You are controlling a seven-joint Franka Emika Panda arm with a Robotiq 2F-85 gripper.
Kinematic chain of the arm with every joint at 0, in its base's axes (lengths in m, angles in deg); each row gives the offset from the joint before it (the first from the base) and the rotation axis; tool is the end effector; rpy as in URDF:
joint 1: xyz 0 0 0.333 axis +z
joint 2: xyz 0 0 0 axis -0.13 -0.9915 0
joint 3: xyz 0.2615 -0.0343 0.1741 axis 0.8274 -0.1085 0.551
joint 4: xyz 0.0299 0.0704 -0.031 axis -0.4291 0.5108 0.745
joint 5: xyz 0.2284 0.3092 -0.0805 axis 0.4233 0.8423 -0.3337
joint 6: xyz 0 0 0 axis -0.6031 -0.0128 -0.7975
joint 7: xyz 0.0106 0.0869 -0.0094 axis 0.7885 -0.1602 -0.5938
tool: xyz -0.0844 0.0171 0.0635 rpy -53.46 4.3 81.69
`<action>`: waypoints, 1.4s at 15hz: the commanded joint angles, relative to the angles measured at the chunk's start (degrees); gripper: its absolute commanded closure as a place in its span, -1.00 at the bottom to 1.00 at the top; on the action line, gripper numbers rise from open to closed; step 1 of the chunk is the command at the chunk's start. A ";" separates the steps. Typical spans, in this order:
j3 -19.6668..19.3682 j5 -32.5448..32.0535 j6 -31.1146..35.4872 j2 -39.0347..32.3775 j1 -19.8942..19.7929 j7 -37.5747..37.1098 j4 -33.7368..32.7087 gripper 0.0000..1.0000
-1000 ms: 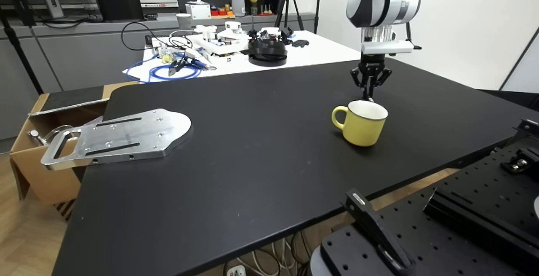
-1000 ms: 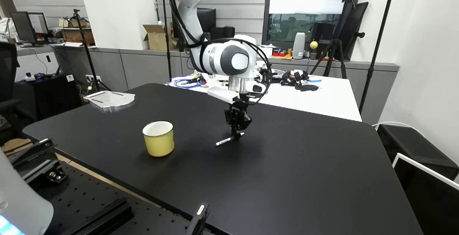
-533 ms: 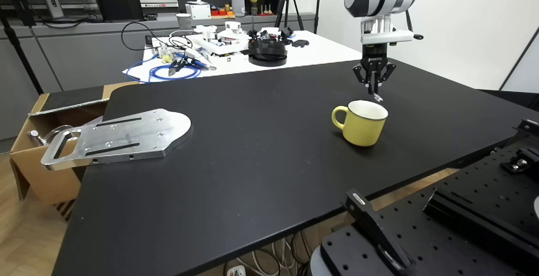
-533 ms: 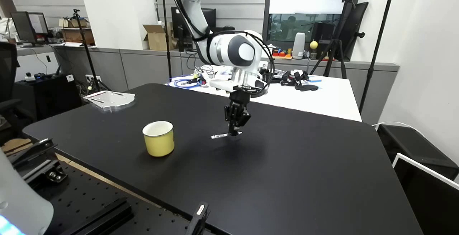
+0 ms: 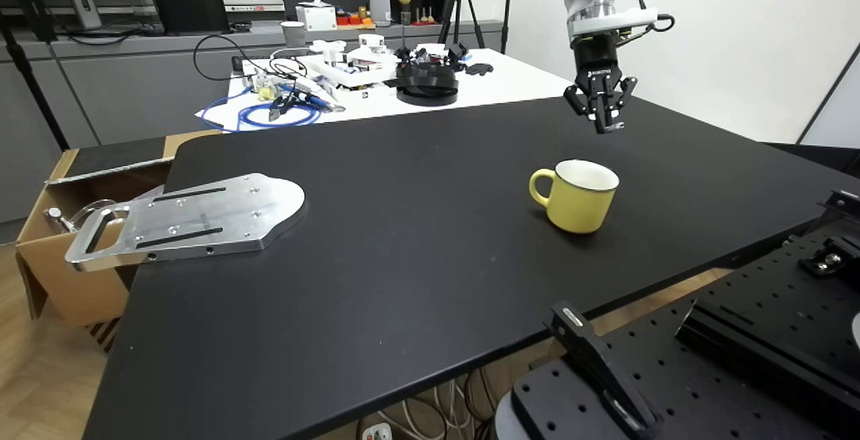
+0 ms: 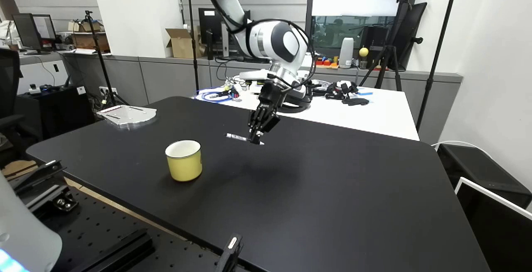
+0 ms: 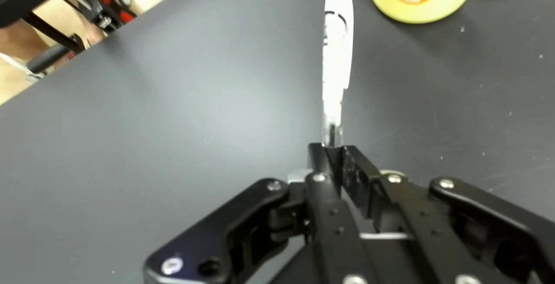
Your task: Put the pen into the yellow mug.
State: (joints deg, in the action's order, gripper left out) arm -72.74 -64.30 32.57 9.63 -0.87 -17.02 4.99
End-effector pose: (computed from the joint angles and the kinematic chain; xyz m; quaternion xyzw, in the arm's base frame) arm 0.5866 -0.1723 0.1269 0.9027 -0.2833 -0.3235 0.0130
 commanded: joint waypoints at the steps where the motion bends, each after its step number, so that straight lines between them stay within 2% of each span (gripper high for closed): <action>1: 0.99 0.28 -13.31 -4.17 0.20 -1.95 -8.28 0.92; 5: 2.32 0.52 -23.33 -6.71 1.18 -1.13 -12.32 0.92; 11: 3.93 1.15 -34.06 -9.74 2.64 -0.02 -17.56 0.92; 21: 5.10 4.28 -44.12 -11.75 3.55 1.11 -21.29 0.92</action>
State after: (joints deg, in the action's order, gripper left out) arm -67.93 -61.26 -8.18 -0.16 2.68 -16.03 -13.14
